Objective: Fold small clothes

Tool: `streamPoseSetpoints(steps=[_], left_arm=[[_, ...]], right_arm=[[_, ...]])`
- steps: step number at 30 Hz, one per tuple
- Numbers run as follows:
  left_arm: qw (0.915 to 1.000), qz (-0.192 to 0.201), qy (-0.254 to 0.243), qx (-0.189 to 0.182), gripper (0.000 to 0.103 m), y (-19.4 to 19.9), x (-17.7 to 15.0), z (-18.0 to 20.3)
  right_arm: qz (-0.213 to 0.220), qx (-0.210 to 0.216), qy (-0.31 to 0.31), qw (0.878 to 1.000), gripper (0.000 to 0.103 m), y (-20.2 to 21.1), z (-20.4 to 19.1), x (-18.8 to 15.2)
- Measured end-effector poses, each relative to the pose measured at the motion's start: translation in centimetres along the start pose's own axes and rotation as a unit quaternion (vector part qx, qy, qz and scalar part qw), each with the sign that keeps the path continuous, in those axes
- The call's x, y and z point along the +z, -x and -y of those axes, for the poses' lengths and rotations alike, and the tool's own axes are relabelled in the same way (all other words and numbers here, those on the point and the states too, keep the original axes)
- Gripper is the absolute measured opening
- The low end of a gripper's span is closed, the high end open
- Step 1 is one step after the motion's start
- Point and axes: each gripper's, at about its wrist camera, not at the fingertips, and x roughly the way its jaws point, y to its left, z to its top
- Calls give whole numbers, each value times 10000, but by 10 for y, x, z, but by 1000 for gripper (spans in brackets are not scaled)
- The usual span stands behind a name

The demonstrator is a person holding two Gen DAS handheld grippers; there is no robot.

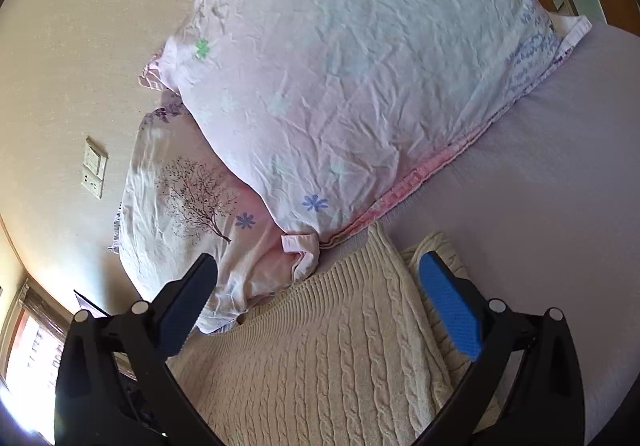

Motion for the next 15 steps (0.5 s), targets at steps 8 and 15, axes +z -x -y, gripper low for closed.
streamPoseSetpoints(steps=[8,15], left_arm=[[9768,-1658,-397,-1297,18,-212,-77,110],[9784,-1676,-898,-815,83,-214,-80,113]], right_arm=[[411,-709,659,9945,101,23,5,24],[-482,-426,-117,9979,101,11,44,38]])
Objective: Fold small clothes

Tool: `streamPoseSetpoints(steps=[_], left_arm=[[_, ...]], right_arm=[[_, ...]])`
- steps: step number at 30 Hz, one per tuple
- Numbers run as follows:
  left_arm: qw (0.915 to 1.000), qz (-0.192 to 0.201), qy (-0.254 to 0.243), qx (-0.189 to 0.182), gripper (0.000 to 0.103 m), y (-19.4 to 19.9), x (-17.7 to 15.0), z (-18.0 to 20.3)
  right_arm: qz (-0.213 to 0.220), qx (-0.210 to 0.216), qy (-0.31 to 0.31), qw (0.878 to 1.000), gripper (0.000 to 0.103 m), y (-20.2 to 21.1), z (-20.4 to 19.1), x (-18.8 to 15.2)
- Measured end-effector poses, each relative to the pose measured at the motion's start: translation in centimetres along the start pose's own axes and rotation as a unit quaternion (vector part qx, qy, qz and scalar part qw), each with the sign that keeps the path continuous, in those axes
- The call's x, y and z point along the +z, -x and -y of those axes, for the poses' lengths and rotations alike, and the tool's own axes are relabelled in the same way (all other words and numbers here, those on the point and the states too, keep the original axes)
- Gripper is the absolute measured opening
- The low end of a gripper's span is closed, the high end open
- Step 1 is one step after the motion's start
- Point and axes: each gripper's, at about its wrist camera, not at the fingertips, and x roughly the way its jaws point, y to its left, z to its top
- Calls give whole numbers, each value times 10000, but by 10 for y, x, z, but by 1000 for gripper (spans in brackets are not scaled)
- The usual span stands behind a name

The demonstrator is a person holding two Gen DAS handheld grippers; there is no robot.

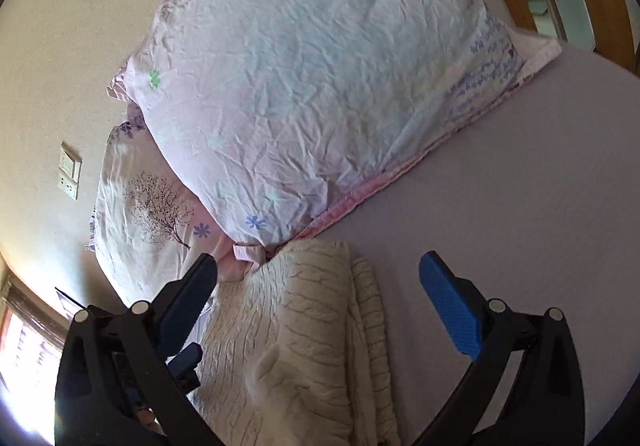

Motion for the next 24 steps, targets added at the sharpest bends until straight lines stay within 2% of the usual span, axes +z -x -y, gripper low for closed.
streamPoseSetpoints(steps=[1,2,3,5,8,10,12,14,16,17,19,22,23,24], left_arm=[[9988,371,-219,218,92,21,2,3],[9954,662,-437,541,92,40,3,4],[9906,765,-567,981,92,52,4,4],[9797,760,-564,1765,92,61,6,-3],[9738,354,-376,2213,92,55,3,-25],[9736,98,-350,2255,92,48,-3,-39],[9740,-67,-390,2232,92,49,-14,-51],[9749,-202,-371,2186,89,38,-24,-57],[9763,-103,-441,2118,78,33,-29,-58],[9766,-70,-462,2099,74,33,-31,-59],[9800,-70,-459,1936,50,40,-32,-62],[9830,-147,-548,1745,43,71,-29,-53],[9800,-67,-695,1862,43,85,-30,-50],[9747,28,-889,2049,43,98,-31,-48]], right_arm=[[-285,121,-82,9995,101,-9,2,-1],[-535,160,-131,9984,101,-18,3,-4],[-776,139,-160,9968,101,-26,4,-7],[-1164,68,-131,9931,101,-40,2,-14],[-1433,-70,-14,9897,101,-52,-1,-24],[-1544,-195,45,9878,98,-58,-1,-29],[-1560,-228,163,9874,85,-62,-5,-33],[-1568,-349,279,9866,57,-65,-7,-38],[-1660,-234,259,9855,42,-68,-7,-42],[-1671,-171,206,9856,40,-69,-6,-43],[-1626,-44,199,9865,37,-68,-8,-44],[-1766,760,83,9813,35,-69,-16,-50],[-1923,1058,140,9755,35,-74,-25,-56],[-2079,1168,320,9706,35,-81,-37,-63]])
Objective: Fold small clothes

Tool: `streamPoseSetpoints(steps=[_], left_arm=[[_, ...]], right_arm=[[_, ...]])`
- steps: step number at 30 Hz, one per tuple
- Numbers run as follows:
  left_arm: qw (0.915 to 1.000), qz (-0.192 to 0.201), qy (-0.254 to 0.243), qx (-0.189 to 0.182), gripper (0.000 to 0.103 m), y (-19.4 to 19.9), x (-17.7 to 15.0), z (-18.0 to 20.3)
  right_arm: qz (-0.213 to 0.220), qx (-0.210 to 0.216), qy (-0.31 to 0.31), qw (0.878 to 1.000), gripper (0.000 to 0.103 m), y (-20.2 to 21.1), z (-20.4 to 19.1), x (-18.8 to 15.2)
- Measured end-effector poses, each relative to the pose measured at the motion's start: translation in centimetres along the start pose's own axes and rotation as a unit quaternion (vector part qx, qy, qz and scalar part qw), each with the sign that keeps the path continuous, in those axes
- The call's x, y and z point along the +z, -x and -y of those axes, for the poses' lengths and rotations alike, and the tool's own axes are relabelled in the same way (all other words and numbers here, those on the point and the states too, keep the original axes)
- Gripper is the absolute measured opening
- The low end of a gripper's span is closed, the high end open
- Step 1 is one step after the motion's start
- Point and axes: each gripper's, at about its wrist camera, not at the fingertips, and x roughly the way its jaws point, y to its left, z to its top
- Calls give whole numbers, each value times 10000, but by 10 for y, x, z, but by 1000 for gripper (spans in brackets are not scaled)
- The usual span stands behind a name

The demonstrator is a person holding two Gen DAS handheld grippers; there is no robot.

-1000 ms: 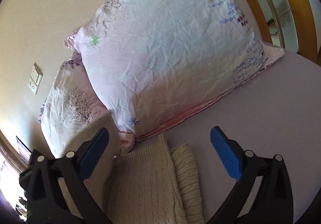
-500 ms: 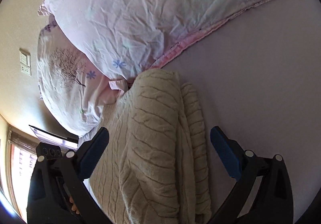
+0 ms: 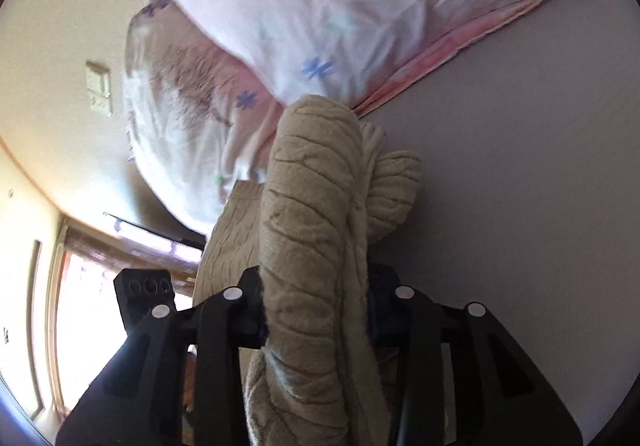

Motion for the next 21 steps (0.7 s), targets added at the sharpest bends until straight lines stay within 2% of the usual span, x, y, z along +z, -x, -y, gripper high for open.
streamPoseSetpoints(steps=[2,4,6,8,9,10,11,13,15,16,18,21], left_arm=[[9986,123,-217,467,46,19,2,-12],[9959,204,-125,874,51,32,3,-23],[9940,467,-124,982,51,44,0,-23],[9887,921,-387,1121,59,60,-6,-10],[9869,1067,-527,1090,70,65,-9,-1],[9860,1158,-664,1002,75,67,-13,7],[9855,1165,-809,931,75,66,-18,14],[9846,1015,-1113,891,75,55,-27,30],[9821,818,-1393,967,75,36,-30,46],[9796,771,-1514,1070,75,26,-30,52],[9781,708,-1644,1061,74,13,-34,55],[9722,814,-1766,1301,74,11,-41,59]], right_arm=[[-221,-466,450,9977,49,-23,-21,-6],[-139,-1022,657,9925,64,-27,-30,-7],[403,-1031,634,9918,71,-6,-30,-7],[750,-725,612,9927,72,10,-30,-8],[755,-616,646,9931,72,11,-31,-9],[644,-657,721,9931,71,5,-33,-11],[460,-772,825,9925,58,-2,-35,-13],[8,-1109,1057,9882,17,-27,-39,-19],[270,-1418,1026,9842,14,-28,-36,-17],[429,-1524,949,9828,10,-22,-33,-15],[703,-1976,940,9732,10,-16,-27,-12],[737,-2231,1214,9644,14,-22,-36,-17]])
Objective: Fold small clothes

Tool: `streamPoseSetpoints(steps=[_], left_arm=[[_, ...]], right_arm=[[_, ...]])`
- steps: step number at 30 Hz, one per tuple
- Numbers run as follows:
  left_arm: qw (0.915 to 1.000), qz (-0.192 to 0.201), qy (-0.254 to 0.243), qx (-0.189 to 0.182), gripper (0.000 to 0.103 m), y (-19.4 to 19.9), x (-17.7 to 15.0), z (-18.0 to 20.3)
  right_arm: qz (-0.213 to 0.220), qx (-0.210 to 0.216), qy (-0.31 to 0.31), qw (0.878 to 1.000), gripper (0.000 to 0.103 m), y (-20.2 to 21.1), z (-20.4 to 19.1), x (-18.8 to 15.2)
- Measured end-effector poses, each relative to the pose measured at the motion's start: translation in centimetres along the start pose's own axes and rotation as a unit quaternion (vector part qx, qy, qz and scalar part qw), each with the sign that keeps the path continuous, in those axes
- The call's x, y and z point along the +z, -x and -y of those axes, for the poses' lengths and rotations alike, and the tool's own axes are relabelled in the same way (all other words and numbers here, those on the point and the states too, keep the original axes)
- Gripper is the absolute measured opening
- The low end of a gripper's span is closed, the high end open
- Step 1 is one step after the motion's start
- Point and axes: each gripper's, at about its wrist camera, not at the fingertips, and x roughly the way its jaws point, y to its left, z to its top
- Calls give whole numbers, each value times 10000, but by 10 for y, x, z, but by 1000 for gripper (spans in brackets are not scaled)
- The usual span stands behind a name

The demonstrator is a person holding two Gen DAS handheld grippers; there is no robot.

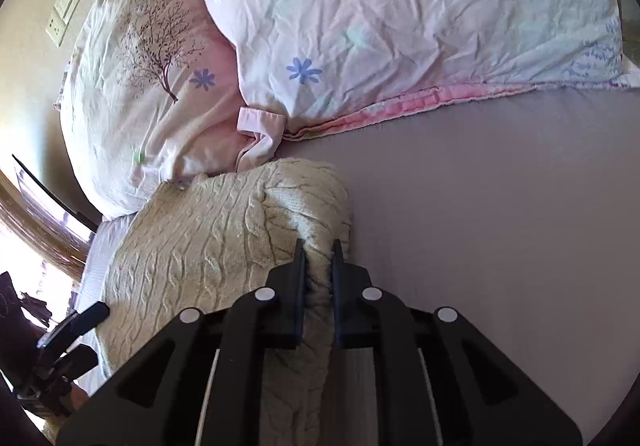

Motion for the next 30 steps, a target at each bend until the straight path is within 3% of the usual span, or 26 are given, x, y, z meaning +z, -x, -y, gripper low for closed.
streamPoseSetpoints(steps=[1,3,4,5,6,9,13,16,18,24,30], left_arm=[[10000,50,45,-2,74,8,-5,0],[9997,177,118,146,79,24,-13,-2],[9990,235,98,359,89,34,-18,-3],[9975,317,62,630,94,45,-23,-2],[9944,421,51,967,102,56,-31,-2],[9838,386,90,1747,102,70,-50,-3],[9828,-254,447,1774,102,60,-68,-9],[9792,-442,450,1929,102,52,-77,-6],[9796,-553,387,1894,102,46,-81,-4],[9749,-858,159,2050,102,26,-86,4],[9735,-925,89,2088,102,18,-89,8]], right_arm=[[104,-133,65,9998,22,1,-6,1],[494,-474,-18,9977,48,25,-16,-1],[700,-677,-76,9952,89,41,-18,-2],[935,-781,-53,9925,101,62,-18,-5],[1135,-732,30,9908,101,80,-21,-10],[1203,-973,263,9876,101,114,-20,-36],[702,-934,810,9898,101,117,-35,-85],[327,-786,1087,9904,101,108,-47,-117],[79,-939,1207,9882,101,96,-57,-130],[-427,-1245,1371,9818,101,65,-74,-143],[-492,-1348,1352,9804,101,58,-75,-144]])
